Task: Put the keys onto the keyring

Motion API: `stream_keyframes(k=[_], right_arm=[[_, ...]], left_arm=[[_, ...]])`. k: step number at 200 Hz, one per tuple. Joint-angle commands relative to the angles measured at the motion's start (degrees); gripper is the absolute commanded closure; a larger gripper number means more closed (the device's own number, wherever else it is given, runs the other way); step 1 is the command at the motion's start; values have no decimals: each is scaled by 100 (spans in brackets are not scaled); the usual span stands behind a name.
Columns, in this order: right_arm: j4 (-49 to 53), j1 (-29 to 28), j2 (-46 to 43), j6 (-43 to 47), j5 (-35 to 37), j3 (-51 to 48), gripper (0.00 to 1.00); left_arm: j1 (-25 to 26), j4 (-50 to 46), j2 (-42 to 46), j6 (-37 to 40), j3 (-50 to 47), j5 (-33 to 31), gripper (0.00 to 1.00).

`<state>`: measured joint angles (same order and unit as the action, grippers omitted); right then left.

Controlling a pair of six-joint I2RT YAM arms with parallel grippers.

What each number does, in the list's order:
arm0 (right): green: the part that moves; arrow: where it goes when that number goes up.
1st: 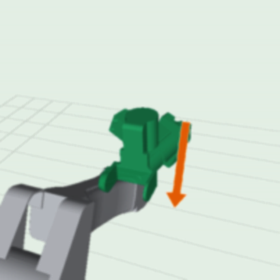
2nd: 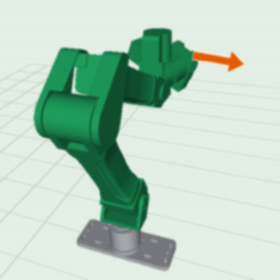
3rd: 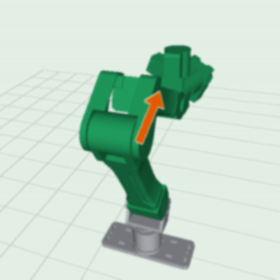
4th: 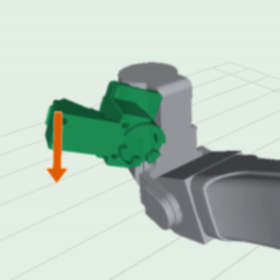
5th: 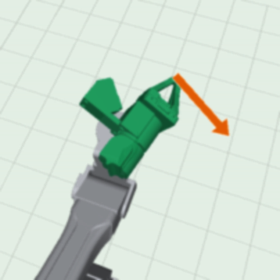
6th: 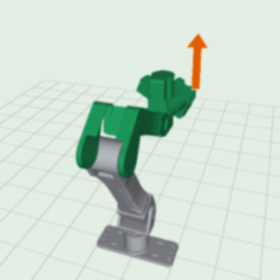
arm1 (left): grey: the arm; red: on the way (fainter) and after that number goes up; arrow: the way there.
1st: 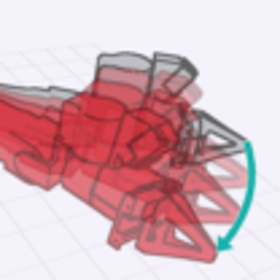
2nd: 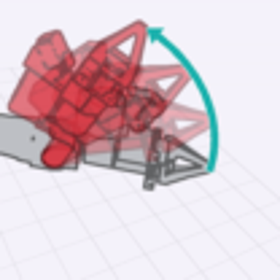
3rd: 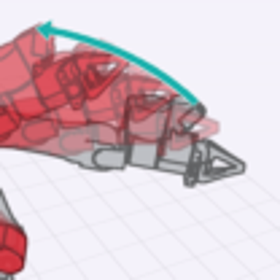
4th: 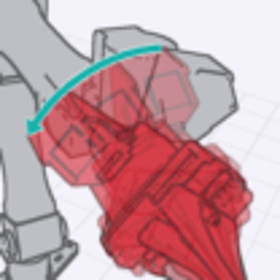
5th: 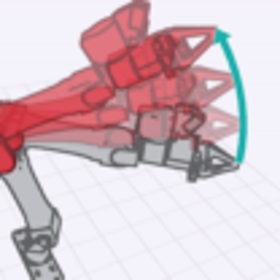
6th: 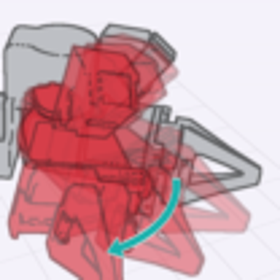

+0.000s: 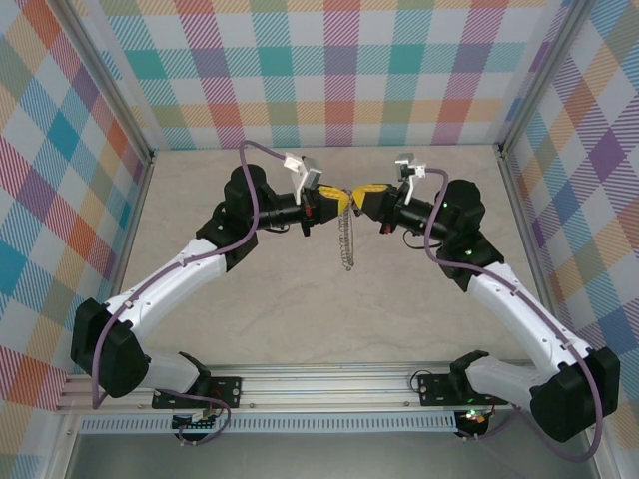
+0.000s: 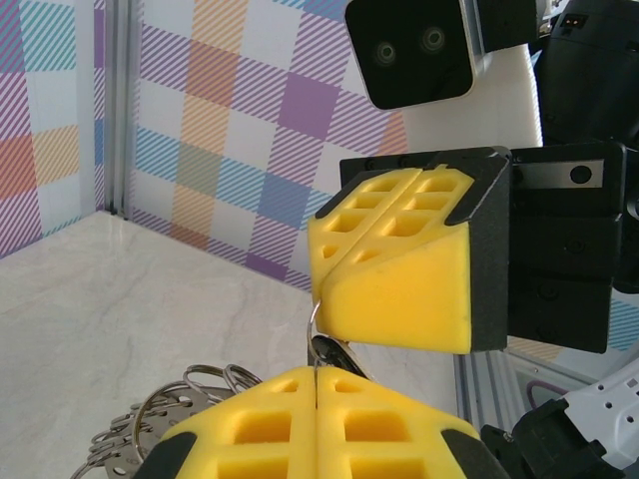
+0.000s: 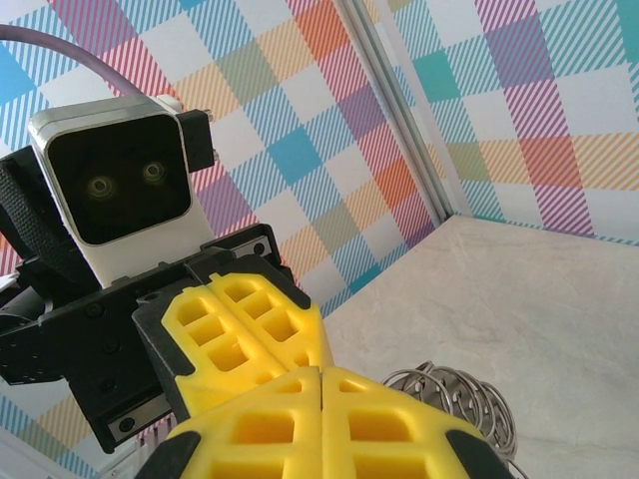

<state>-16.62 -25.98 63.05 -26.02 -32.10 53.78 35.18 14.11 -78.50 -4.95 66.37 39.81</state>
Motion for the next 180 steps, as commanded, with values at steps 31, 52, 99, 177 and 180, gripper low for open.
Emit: stream_keyframes(k=[31, 52, 99, 177, 180], right_arm=[[186, -54, -431, 220, 60, -157, 100], [211, -51, -481, 220, 12, -157, 100], [142, -56, -391, 204, -171, -87, 100], [-64, -57, -141, 134, -209, 10, 100], [-73, -57, -134, 133, -209, 14, 100]], left_arm=[[94, 496, 72, -23, 87, -9, 100], [92, 496, 73, -13, 87, -9, 100], [94, 496, 79, -10, 82, -18, 100], [94, 532, 60, -32, 80, 0, 100], [94, 532, 58, -32, 78, 0, 100]])
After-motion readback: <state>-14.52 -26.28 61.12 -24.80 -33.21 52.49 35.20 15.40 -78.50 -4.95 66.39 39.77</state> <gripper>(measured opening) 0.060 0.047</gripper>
